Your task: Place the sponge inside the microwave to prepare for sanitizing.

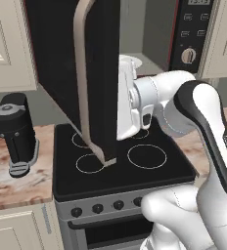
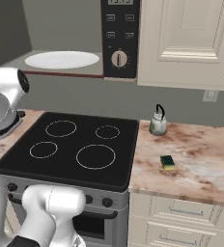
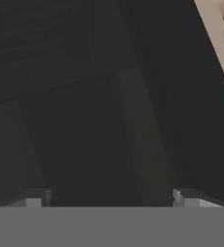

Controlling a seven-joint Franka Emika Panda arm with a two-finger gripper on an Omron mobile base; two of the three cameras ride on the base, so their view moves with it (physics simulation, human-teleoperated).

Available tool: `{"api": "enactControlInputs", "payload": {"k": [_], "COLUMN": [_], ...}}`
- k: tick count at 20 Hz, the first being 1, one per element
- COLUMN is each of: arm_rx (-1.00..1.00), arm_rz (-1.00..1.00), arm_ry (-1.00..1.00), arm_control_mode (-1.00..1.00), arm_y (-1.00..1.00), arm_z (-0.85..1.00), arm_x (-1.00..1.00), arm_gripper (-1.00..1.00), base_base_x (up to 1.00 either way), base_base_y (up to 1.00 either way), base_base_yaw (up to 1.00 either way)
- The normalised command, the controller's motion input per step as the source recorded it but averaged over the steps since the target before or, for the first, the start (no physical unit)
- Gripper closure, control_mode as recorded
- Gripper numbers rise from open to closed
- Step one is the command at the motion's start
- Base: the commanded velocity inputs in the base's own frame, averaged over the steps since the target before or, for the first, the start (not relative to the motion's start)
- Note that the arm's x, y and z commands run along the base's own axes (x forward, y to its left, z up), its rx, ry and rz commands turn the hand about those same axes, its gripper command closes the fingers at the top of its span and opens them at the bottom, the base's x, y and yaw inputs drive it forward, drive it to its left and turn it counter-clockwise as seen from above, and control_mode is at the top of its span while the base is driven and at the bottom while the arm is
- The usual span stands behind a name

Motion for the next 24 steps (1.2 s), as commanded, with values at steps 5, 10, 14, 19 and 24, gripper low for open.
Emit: {"api": "enactControlInputs", "payload": {"k": [5,10,14,19,24], "arm_rx": [0.0,0.0,0.0,0.0,-0.02], "arm_rz": [0.0,0.0,-0.07,-0.08,0.01], "arm_ry": [0.0,-0.01,-0.04,-0.04,-0.03], "arm_control_mode": [-1.0,-1.0,-1.0,-1.0,-1.0], "arm_y": [0.37,0.18,0.53,0.44,0.03], "arm_z": [0.0,0.0,-0.06,-0.01,0.0], "arm_x": [-0.04,-0.04,-0.08,-0.09,-0.05], "arm_gripper": [-1.0,-1.0,-1.0,-1.0,-1.0], "base_base_x": [0.0,0.0,0.0,0.0,0.0], "base_base_y": [0.0,0.0,0.0,0.0,0.0], "base_base_yaw": [0.0,0.0,0.0,0.0,0.0]}}
